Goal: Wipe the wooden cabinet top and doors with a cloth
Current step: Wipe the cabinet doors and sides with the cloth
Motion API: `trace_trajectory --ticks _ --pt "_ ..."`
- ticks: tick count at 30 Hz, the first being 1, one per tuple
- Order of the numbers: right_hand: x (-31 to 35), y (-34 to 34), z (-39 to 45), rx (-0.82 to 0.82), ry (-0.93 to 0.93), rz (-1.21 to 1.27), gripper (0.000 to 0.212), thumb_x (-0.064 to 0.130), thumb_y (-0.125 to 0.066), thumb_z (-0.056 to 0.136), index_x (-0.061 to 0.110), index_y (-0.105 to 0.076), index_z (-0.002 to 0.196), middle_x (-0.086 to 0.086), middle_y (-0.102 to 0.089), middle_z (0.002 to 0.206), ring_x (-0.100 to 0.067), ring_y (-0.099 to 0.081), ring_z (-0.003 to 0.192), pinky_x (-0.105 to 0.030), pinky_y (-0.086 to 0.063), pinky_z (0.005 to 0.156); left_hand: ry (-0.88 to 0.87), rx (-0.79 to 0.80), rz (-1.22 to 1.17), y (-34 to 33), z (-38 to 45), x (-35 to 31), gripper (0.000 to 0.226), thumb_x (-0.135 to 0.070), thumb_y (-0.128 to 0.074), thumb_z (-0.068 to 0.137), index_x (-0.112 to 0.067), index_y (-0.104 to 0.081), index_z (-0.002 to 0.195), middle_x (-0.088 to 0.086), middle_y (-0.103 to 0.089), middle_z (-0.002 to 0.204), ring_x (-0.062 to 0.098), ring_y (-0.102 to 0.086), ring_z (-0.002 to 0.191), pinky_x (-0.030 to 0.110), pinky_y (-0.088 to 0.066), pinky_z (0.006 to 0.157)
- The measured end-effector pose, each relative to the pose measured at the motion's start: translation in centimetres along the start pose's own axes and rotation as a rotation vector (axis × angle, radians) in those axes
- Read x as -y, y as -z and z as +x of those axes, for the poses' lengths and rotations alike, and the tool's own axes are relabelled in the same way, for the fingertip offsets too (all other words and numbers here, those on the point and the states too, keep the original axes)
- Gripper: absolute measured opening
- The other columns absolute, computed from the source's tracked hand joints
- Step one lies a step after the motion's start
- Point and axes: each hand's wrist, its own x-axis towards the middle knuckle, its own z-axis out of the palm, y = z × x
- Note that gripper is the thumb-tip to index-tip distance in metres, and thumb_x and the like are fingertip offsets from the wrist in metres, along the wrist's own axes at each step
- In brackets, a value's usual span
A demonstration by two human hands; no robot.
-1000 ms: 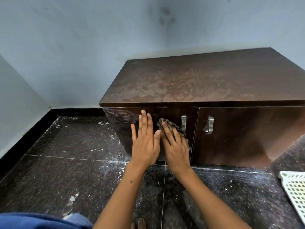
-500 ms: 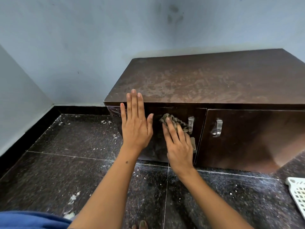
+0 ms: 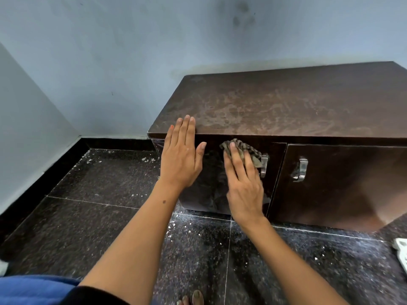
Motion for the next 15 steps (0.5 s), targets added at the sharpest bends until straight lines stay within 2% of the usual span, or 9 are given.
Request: trace_trajectory --ticks 6,9,12,15 --pt "-2.2 -0.3 -0.9 0.079 0.227 -0.142 0.048 0.006 -0.041 0.088 0.015 -0.053 0.134 0.002 -0.039 0.147 -0.021 -0.046 0.131 -0.033 -0.052 0.088 0.003 0.011 -0.006 0.5 0.0 -0.2 0.066 -0.042 -0.013 0.096 0.0 -0.031 0.145 0.016 -0.033 0.151 0.029 -0.025 0.142 0.04 -0.011 0.119" --pt "-2.5 -0.4 -1.2 0.002 0.149 -0.097 0.05 0.0 -0.044 0.087 0.011 -0.049 0.136 -0.002 -0.036 0.148 -0.024 -0.046 0.13 -0.034 -0.052 0.089 0.004 -0.001 -0.003 0.6 0.0 -0.1 0.066 -0.042 -0.013 0.095 -0.002 -0.033 0.144 0.013 -0.034 0.15 0.027 -0.026 0.142 0.038 -0.013 0.118" --pt "-1.1 -0.6 -0.2 -0.059 0.055 -0.015 0.056 -0.004 -0.048 0.086 0.008 -0.041 0.141 -0.004 -0.028 0.151 -0.029 -0.041 0.133 -0.039 -0.047 0.097 0.039 0.003 -0.009 0.3 0.1 -0.5 0.063 -0.042 -0.017 0.097 -0.003 -0.032 0.145 0.012 -0.032 0.152 0.026 -0.023 0.143 0.037 -0.01 0.119" --pt "-0.4 -0.9 0.4 -0.025 0.101 -0.031 0.053 0.0 -0.041 0.087 0.009 -0.043 0.14 -0.003 -0.035 0.149 -0.029 -0.042 0.133 -0.036 -0.047 0.096 0.057 0.003 0.001 0.2 0.1 -0.7 0.061 -0.04 -0.02 0.097 -0.003 -0.031 0.145 0.012 -0.031 0.152 0.025 -0.021 0.144 0.037 -0.008 0.119"
